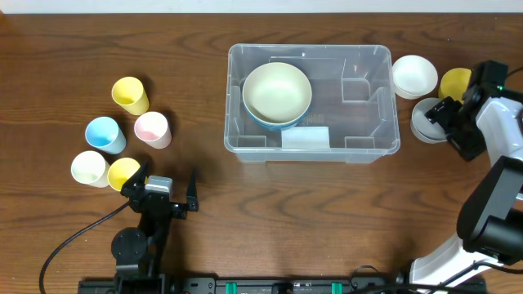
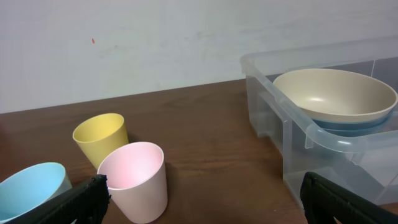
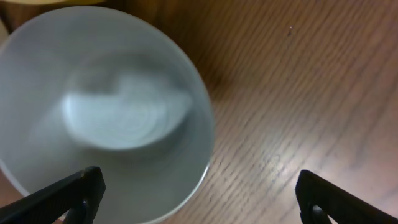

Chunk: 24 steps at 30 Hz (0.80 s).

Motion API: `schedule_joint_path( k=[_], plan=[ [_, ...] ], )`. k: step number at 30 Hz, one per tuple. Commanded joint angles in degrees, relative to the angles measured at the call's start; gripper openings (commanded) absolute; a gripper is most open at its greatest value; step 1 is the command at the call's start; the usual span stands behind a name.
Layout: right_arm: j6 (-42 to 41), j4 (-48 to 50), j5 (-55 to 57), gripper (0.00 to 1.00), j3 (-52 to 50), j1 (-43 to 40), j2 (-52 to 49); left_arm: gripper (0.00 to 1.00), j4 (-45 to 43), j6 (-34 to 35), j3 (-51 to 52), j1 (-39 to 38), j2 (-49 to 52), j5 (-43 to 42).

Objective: Pack container
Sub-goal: 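Grasp the rim of the grey bowl with the right gripper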

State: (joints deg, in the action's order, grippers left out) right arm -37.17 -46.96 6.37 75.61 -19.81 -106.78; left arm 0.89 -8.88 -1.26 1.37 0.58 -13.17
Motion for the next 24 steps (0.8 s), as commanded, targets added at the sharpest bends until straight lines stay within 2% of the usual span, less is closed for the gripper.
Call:
schedule_joint_path(
  k=[1,14,24],
  plan=[
    [-1.5,1.2,-0.6,0.99,-1.2,-0.9,0.7,0.98,1.9,-0.3,1.0,0.2,-0.3,-0.8],
    [-1.6,6.1,-0.2,0.99,-4.8,-1.7,0.3,0.98,1.9,-0.3,1.0,0.2,-0.3,-0.8],
    [-1.6,6.1,0.5,0.99,-5.0,-1.8,-0.2,0.98,1.9,-0.3,1.0,0.2,-0.3,-0.8]
  ],
)
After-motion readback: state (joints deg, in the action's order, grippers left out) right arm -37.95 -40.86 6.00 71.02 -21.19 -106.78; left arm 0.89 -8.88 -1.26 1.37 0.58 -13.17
